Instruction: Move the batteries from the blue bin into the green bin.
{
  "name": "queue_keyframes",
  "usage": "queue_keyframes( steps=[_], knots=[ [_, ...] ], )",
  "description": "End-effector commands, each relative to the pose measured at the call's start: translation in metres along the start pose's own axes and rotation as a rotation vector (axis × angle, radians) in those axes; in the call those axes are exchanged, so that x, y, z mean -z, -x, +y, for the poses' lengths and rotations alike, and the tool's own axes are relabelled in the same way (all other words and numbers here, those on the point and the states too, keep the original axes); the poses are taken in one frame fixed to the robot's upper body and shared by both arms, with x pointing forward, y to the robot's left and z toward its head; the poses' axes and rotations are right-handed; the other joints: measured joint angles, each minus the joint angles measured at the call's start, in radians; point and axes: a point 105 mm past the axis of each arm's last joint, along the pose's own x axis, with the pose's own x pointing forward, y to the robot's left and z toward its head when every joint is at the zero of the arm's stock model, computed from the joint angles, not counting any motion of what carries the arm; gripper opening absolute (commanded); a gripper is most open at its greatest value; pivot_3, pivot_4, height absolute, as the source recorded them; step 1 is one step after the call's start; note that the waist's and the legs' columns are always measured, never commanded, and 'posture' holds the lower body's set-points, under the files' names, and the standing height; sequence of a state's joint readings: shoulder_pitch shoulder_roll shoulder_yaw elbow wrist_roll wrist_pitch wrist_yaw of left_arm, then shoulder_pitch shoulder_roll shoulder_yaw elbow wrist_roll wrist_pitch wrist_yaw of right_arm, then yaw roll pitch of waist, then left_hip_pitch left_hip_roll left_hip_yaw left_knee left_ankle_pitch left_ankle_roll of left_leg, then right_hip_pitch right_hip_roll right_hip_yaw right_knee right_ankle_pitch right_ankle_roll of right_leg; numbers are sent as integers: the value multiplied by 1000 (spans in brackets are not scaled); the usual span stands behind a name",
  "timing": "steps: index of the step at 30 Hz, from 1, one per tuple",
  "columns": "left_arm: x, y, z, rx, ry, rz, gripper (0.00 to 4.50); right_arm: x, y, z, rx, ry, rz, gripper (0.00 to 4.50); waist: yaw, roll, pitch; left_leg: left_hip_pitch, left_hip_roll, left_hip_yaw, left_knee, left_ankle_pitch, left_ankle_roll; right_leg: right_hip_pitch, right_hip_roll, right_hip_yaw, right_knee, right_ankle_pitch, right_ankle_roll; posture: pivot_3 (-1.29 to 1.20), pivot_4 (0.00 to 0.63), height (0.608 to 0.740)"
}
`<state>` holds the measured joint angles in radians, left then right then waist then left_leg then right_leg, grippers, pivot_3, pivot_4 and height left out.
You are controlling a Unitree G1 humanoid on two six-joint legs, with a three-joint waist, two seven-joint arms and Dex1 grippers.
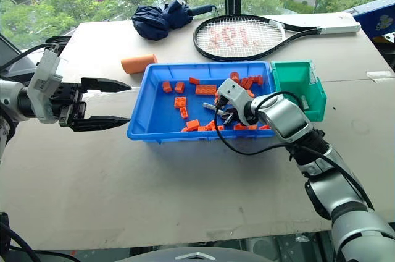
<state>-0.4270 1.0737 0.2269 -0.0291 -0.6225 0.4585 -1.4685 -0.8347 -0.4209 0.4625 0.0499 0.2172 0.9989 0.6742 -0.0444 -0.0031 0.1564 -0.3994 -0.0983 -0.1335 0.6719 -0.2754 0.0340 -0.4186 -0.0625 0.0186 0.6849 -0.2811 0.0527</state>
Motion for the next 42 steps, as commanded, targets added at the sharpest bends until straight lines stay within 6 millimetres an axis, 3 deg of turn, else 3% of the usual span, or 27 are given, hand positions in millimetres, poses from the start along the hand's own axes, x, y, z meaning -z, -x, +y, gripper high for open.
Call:
queue_keyframes(
  steps=[1,6,11,16,19,24,29,32,34,37,42],
  knots=[
    [-14,3,1,-15,-72,-13,4500,-18,11,-6,22,8,-66,22,0,0,0,0,0,0,0,0,0,0,0,0,0,0,0,0,150,740],
    [-31,-4,3,-15,-77,-117,4500,-34,62,-21,82,-52,-163,22,5,0,0,-1,0,0,0,0,0,-1,0,0,1,0,0,0,150,740],
    [-49,-18,4,9,-83,-220,4500,-27,121,-52,264,-127,-209,22,10,-1,0,-1,-1,-1,1,0,0,0,-1,-1,2,0,0,0,150,740],
    [-62,-30,4,53,-49,-306,4500,4,167,-86,463,-203,-165,22,2,-1,0,0,0,1,1,0,0,-1,-1,0,4,0,0,0,150,740],
    [-63,-39,0,100,-40,-312,4500,30,180,-101,541,-250,-123,22,3,-1,0,0,0,1,1,0,0,-1,-1,1,4,0,0,0,150,740],
    [-68,-45,3,121,-62,-327,4500,51,171,-106,543,-292,-115,22,1,-1,0,0,0,3,2,0,0,-1,0,3,5,0,0,0,150,740],
    [-66,-44,4,121,-66,-316,4500,51,174,-110,559,-233,-127,2324,3,-1,0,0,0,7,2,0,0,-4,0,7,9,0,0,0,150,740],
    [-61,-39,5,103,-63,-294,4500,40,176,-111,570,-177,-172,3768,4,-1,0,0,0,7,2,0,0,-4,0,7,9,0,0,0,150,740],
    [-56,-35,6,83,-60,-270,4500,27,173,-108,556,-159,-207,4475,2,-1,0,0,0,7,2,0,0,-4,0,7,9,0,0,0,150,740],
    [-44,-27,8,37,-53,-222,4500,-2,154,-92,445,-125,-285,4475,-4,-1,0,0,1,9,1,0,0,-5,1,9,9,0,0,0,150,740],
    [-35,-15,10,-23,-46,-185,4500,-28,107,-74,313,-50,-309,4475,-2,-1,0,0,2,10,1,0,0,-6,2,10,10,0,0,0,150,740]
  ],
)
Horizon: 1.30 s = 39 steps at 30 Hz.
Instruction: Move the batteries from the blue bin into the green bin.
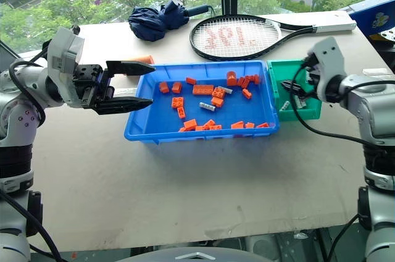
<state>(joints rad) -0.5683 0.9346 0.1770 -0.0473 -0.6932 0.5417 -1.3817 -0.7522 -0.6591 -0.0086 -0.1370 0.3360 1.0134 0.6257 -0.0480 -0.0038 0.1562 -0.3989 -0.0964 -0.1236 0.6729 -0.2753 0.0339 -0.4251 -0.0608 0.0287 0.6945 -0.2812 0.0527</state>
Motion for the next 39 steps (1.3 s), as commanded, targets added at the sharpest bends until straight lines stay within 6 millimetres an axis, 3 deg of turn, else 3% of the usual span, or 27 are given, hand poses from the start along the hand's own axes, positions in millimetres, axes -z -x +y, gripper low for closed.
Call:
queue_keyframes(
  steps=[1,6,12,16,18,22,25,28,39],
  knots=[
    [-9,18,2,-70,-58,15,4500,-8,-28,27,-101,81,-30,4475,3,0,0,0,0,0,0,0,0,0,0,0,0,0,0,0,150,740],
    [-7,27,0,-105,-55,36,4500,2,-68,52,-203,152,-3,4475,9,0,0,-1,-1,-1,0,0,0,0,-1,-1,0,0,0,0,150,740],
    [-8,32,-5,-140,-60,45,4500,10,-102,59,-256,145,-12,4475,1,0,0,-1,-1,-1,0,0,0,0,-1,-1,0,0,0,0,150,740],
    [-9,34,-7,-155,-62,46,4500,14,-113,55,-264,161,-2,4475,-6,0,0,-1,-1,-1,0,0,0,-1,-1,-1,0,0,0,0,150,740],
    [-9,34,-7,-162,-63,45,4500,16,-117,56,-277,159,2,3974,-11,0,0,-1,-1,-1,0,0,0,-1,-1,-1,0,0,0,0,150,740],
    [-10,34,-8,-166,-64,44,4500,17,-122,56,-280,160,-4,3974,-22,0,0,-1,-1,-2,0,0,0,-1,-1,-2,0,0,0,0,150,740],
    [-10,34,-8,-170,-64,45,4500,17,-122,55,-284,153,-10,2786,-24,0,0,-1,-1,-2,-1,0,0,-1,-1,-1,0,0,0,0,150,740],
    [-10,34,-8,-172,-64,45,4500,19,-122,54,-287,153,-2,1286,-23,0,0,-1,-1,-2,-1,0,0,-1,-1,-2,0,0,0,0,150,740],
    [-10,32,-6,-167,-71,42,4500,24,-130,58,-285,117,14,1286,-23,0,0,-1,-1,-2,-1,0,0,-1,-1,-2,0,0,0,0,150,740]
  ],
)
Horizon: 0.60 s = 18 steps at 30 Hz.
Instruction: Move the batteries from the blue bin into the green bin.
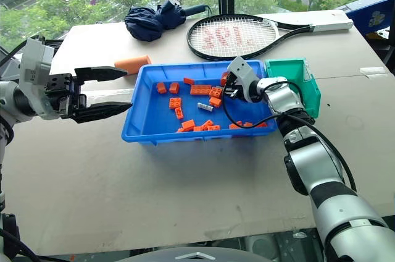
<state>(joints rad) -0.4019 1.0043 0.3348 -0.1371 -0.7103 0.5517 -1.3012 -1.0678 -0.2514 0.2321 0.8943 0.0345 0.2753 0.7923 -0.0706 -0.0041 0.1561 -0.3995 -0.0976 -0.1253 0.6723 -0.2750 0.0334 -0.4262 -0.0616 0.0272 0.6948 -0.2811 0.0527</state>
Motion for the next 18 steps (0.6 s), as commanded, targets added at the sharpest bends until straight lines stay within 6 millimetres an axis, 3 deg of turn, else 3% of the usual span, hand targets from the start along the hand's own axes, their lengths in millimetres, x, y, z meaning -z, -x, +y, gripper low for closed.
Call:
queue_keyframes(
  steps=[1,6,10,14,18],
  knots=[
    [-12,2,0,-6,-54,-12,4500,-11,2,-6,18,12,-28,1286,0,0,0,0,0,0,0,0,0,0,0,0,0,0,0,0,150,740],
    [-12,3,0,-8,-55,-12,4500,-3,0,-4,-7,-27,8,1286,0,0,0,0,0,0,0,0,0,0,0,0,0,0,0,0,150,740],
    [-12,3,0,-8,-54,-10,4500,-3,0,-3,-11,-51,0,29,-1,0,0,0,0,0,0,0,0,0,0,0,0,0,0,0,150,740],
    [-11,1,1,-2,-50,-13,4500,-15,7,-9,0,-52,-39,29,-1,0,0,0,0,0,0,0,0,0,0,0,0,0,0,0,150,740],
    [-11,-4,0,16,-50,-26,4500,-37,32,-12,6,-19,-89,29,2,0,0,0,0,-1,0,0,0,0,0,0,0,0,0,0,150,740]
  ],
)
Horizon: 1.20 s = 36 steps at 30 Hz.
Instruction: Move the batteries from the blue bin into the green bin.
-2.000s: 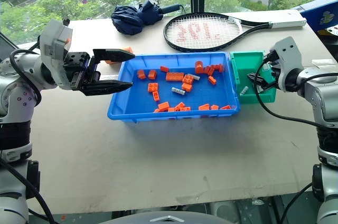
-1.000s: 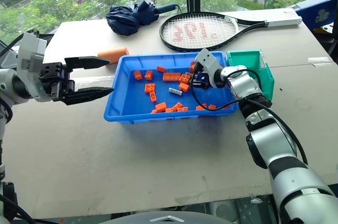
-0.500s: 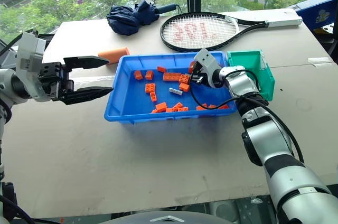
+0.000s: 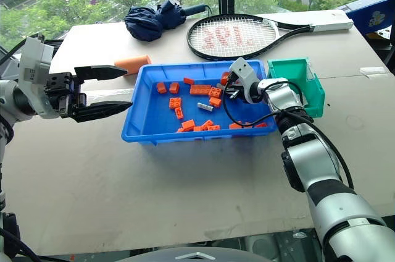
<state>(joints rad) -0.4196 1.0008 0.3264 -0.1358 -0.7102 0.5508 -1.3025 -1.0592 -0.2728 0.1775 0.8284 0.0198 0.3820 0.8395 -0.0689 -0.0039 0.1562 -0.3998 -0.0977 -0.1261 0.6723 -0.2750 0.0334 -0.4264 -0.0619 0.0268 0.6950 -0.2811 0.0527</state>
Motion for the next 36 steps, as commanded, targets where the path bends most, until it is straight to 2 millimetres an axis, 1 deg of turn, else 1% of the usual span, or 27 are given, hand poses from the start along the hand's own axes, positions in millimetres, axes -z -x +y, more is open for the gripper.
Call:
queue_keyframes(
  steps=[1,5,8,10,12,14,15,20,22,23,25,27,28,29,30,32,33,36],
  knots=[
    [-10,-4,0,14,-41,-28,4500,-41,31,-3,18,42,-118,29,0,0,0,0,0,0,0,0,0,0,0,0,0,0,0,0,150,740],
    [-16,-12,1,35,-47,-72,4500,-58,74,-4,97,37,-164,29,5,0,0,-1,0,-2,0,0,0,0,0,-2,0,0,0,0,150,740],
    [-24,-21,0,66,-55,-114,4500,-60,112,-12,205,14,-171,29,10,0,0,-2,-1,-1,1,0,0,-1,0,-1,0,0,0,0,150,740],
    [-29,-29,0,86,-61,-139,4500,-52,136,-22,299,3,-143,29,19,-1,0,-2,-1,-1,1,0,0,-1,-1,-1,0,0,0,0,150,740],
    [-35,-38,0,111,-62,-171,4500,-35,160,-35,397,-38,-96,29,25,0,0,-2,-1,1,1,0,0,-1,0,0,0,0,0,0,150,740],
    [-37,-44,-1,136,-61,-185,4500,-18,176,-44,467,-75,-45,29,30,-1,-1,-2,0,1,1,0,0,-1,0,0,0,0,0,0,150,740],
    [-38,-46,-2,146,-64,-186,4500,-12,180,-47,491,-87,-28,29,31,-1,-1,-2,0,1,2,0,0,-1,-1,0,0,0,0,0,150,740],
    [-38,-49,0,161,-67,-187,4500,6,184,-53,528,-148,16,29,18,-1,-1,0,1,6,0,0,0,-2,1,5,2,0,0,0,150,740],
    [-37,-49,1,163,-68,-184,4500,11,184,-54,528,-135,31,954,18,-1,-1,0,1,6,0,0,0,-2,1,5,2,0,0,0,150,740],
    [-37,-49,1,163,-69,-181,4500,12,184,-54,524,-130,31,1157,20,-1,-1,0,1,6,0,0,0,-2,1,5,2,0,0,0,150,740],
    [-36,-48,1,163,-69,-175,4500,11,184,-54,520,-120,25,2144,24,-1,-1,-1,1,6,0,0,0,-2,1,5,1,0,0,0,150,740],
    [-34,-45,2,155,-68,-163,4500,6,187,-57,546,-105,2,3139,26,-1,-1,-1,1,6,0,0,0,-2,1,5,1,0,0,0,150,740],
    [-32,-43,3,149,-66,-154,4500,2,189,-59,553,-91,-7,3714,27,-1,-1,-1,1,6,0,0,0,-2,1,5,1,0,0,0,150,740],
    [-30,-42,3,144,-64,-146,4500,-1,189,-59,554,-78,-17,4173,27,-1,-1,-1,1,6,0,0,0,-2,1,5,1,0,0,0,150,740],
    [-28,-40,3,137,-63,-135,4500,-8,188,-57,539,-63,-41,4387,26,-1,-1,-1,1,6,0,0,0,-2,1,5,1,0,0,0,150,740],
    [-24,-35,3,122,-54,-118,4500,-23,178,-45,462,-44,-84,4387,23,-1,0,-1,1,6,0,0,0,-3,1,5,1,0,0,0,150,740],
    [-21,-32,4,111,-50,-103,4500,-30,170,-35,410,-37,-104,4387,23,-1,0,0,1,7,0,0,0,-3,1,6,1,0,0,0,150,740],
    [-9,-21,4,77,-43,-45,4500,-43,138,-1,237,-27,-134,4387,11,-1,-1,0,2,7,-1,0,0,-3,2,6,1,0,0,0,150,740]
  ],
)
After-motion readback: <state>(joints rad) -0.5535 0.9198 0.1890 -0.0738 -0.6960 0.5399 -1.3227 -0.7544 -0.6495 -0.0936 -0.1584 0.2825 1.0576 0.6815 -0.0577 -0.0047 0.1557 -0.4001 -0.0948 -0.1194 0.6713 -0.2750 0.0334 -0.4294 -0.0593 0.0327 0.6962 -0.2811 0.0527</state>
